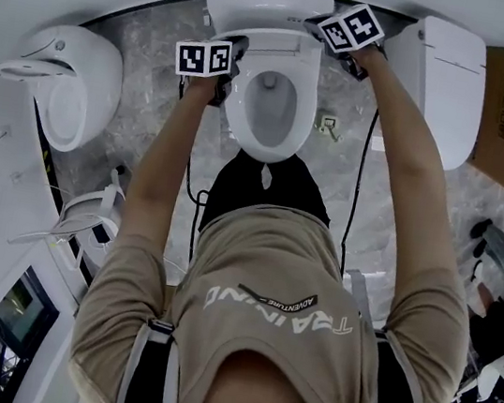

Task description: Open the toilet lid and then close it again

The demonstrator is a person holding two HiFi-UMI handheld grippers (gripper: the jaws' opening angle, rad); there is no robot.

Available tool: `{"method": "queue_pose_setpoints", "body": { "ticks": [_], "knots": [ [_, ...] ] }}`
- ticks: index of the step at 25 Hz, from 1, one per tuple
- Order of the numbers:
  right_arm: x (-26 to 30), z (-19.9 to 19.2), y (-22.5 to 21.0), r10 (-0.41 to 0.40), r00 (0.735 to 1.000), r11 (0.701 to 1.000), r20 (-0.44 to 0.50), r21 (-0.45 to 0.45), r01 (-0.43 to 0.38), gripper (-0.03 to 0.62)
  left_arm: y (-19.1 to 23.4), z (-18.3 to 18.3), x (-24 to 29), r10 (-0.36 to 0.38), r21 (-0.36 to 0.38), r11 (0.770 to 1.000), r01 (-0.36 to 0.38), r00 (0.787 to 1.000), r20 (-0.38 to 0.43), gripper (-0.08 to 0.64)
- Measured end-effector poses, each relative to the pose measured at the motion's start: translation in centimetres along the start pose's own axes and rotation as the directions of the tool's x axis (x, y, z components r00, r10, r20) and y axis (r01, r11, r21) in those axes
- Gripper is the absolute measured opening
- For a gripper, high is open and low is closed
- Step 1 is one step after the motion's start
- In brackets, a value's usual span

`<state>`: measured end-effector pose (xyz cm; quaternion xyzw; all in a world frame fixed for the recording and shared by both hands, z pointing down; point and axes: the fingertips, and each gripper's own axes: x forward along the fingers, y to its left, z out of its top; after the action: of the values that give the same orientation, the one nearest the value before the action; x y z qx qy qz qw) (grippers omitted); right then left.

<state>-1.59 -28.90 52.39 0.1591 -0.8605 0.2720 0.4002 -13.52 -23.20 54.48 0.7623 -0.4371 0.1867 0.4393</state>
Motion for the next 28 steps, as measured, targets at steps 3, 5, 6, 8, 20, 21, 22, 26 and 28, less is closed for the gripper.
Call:
{"method": "queue_pose_setpoints", "body": {
  "ticks": [3,5,6,8,20,21,22,26,28],
  "knots": [
    [0.0,-0.8,0.9,-0.001,1.000,1.000,-0.004,-0.009,0.001,0.014,-0.3,-1.0,-0.4,-0.007,-0.033,0.999,0.008,1.000,0.011,0.003],
    [-0.1,-1.3,1.5,-0.001,1.000,1.000,0.000,-0.001,0.001,0.014,-0.5,-1.5,-0.7,-0.016,-0.063,0.998,0.017,1.000,0.024,0.003],
    [-0.1,-1.6,1.8,0.000,1.000,1.000,0.000,0.003,0.000,0.014,-0.5,-1.9,-0.9,-0.018,-0.072,0.997,0.020,1.000,0.025,0.003],
    [-0.2,-2.3,2.4,0.003,1.000,1.000,-0.003,0.010,-0.003,0.014,-0.8,-2.7,-1.2,-0.018,-0.073,0.997,0.019,1.000,0.018,0.003],
    [-0.1,-5.6,6.0,0.022,0.998,0.996,0.058,0.088,-0.027,0.014,-2.2,-7.2,-2.8,-0.066,-0.094,0.993,0.064,0.998,-0.020,0.003],
    [-0.1,-5.8,6.3,0.022,0.998,0.996,0.059,0.089,-0.028,0.014,-2.2,-7.5,-2.9,-0.060,-0.084,0.995,0.058,0.998,-0.024,0.003],
    [-0.1,-6.1,6.4,0.022,0.998,0.996,0.059,0.089,-0.028,0.014,-2.3,-7.8,-2.9,-0.053,-0.070,0.996,0.051,0.998,-0.027,0.003],
    [-0.1,-6.9,7.1,0.018,0.999,0.997,0.051,0.072,-0.021,0.014,-2.7,-9.0,-3.1,-0.055,-0.052,0.997,0.053,0.998,-0.036,0.003],
    [0.0,-7.4,7.7,0.014,0.999,0.998,0.048,0.066,-0.017,0.014,-2.8,-9.7,-3.3,-0.058,-0.044,0.997,0.056,0.997,-0.047,0.003]
  ]
}}
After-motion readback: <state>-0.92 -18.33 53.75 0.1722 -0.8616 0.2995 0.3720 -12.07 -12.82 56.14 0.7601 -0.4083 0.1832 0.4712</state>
